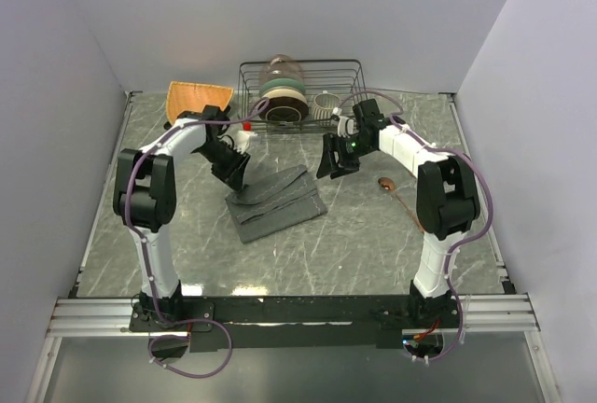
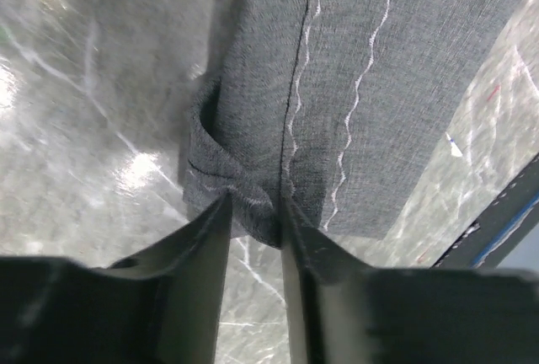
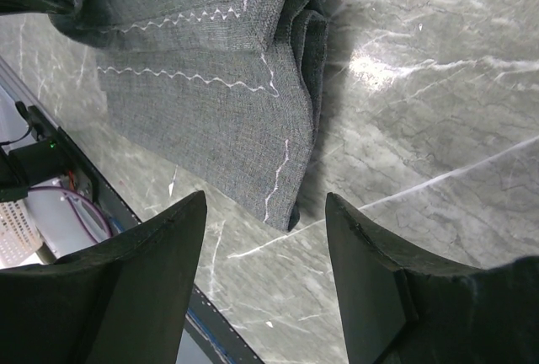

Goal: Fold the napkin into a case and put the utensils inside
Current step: Smooth out the 2/3-rectangle-folded napkin at the center of the board.

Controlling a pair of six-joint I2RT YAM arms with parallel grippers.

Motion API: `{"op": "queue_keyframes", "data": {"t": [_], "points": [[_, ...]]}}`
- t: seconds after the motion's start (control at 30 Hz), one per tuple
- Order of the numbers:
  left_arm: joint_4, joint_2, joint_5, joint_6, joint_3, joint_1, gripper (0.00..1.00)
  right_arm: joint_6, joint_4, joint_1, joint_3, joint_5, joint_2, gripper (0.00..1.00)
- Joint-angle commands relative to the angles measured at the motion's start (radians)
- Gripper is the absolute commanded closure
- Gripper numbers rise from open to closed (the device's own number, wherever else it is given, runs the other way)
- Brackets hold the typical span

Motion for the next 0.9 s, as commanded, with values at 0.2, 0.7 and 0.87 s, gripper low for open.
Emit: {"op": "queue_keyframes", "data": {"t": [0.2, 0.7, 0.87], "points": [[0.066, -0.184, -0.058, -0.008, -0.100, -0.037, 0.84, -0.010, 0.001, 0.014, 0.008, 0.000, -0.061, 0.34], [0.269, -0.219, -0.146, -0.046, -0.349, -0.123, 0.77, 0.027, 0.033, 0.096, 0.117, -0.032, 0.026, 0.35], [0.310, -0.204, -0.173, -0.031, -0.389, -0.126, 0.68, 0.067, 0.099, 0.157, 0.162, -0.036, 0.066, 0.37]]}}
